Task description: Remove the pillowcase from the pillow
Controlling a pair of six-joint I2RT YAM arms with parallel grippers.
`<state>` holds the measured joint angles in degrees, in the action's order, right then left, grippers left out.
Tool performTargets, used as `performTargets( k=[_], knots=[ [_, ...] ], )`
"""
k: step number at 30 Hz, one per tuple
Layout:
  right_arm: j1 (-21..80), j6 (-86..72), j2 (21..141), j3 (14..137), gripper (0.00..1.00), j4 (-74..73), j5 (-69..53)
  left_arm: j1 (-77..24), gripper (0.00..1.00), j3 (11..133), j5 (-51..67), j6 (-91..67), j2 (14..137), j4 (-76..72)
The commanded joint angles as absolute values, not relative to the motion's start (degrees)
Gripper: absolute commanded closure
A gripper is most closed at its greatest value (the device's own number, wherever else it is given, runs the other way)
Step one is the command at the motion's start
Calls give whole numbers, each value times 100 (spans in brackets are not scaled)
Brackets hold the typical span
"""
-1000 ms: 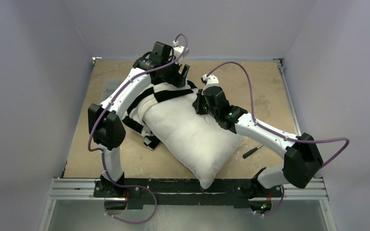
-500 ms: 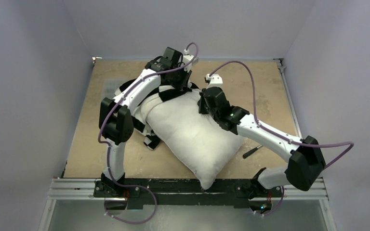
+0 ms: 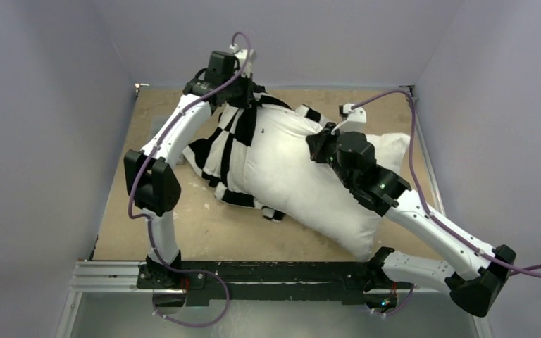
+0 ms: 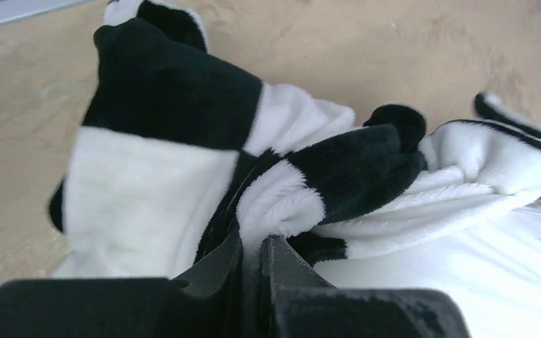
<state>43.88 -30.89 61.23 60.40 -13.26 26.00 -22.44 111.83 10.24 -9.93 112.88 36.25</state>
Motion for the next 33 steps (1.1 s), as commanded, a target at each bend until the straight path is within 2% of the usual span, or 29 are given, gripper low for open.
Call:
performTargets(
  k=[1, 11, 17, 20, 25, 27, 30, 33],
  knots=[
    [4357, -3267, 5549, 6110, 100, -667, 3115, -1466, 100, 11193, 19, -1349, 10881, 2916],
    [4351, -3492, 5559, 6179, 100, -829, 3231, -1266, 100, 11217, -794, -1259, 11306, 3341],
    [4343, -3467, 5843, 6131, 100, -761, 3129, -1548, 99, 11257, -41, -1132, 11676, 3528],
    [4345, -3574, 6173, 6188, 100, -887, 3122, -1854, 96, 11019, 199, -1076, 11665, 3406],
    [4348, -3701, 6644, 6347, 100, -1150, 3099, -2065, 77, 10720, 628, -1296, 11434, 3231],
    [4350, -3836, 6838, 6503, 92, -1404, 3143, -2065, 70, 10677, 677, -1350, 11228, 3283],
    [4344, -3923, 7026, 6725, 71, -1650, 3214, -2065, 59, 10541, 618, -1385, 10753, 3330],
    [4344, -3829, 7130, 6998, 43, -1722, 3313, -2065, 51, 10240, 468, -1450, 10143, 3274]
  ],
)
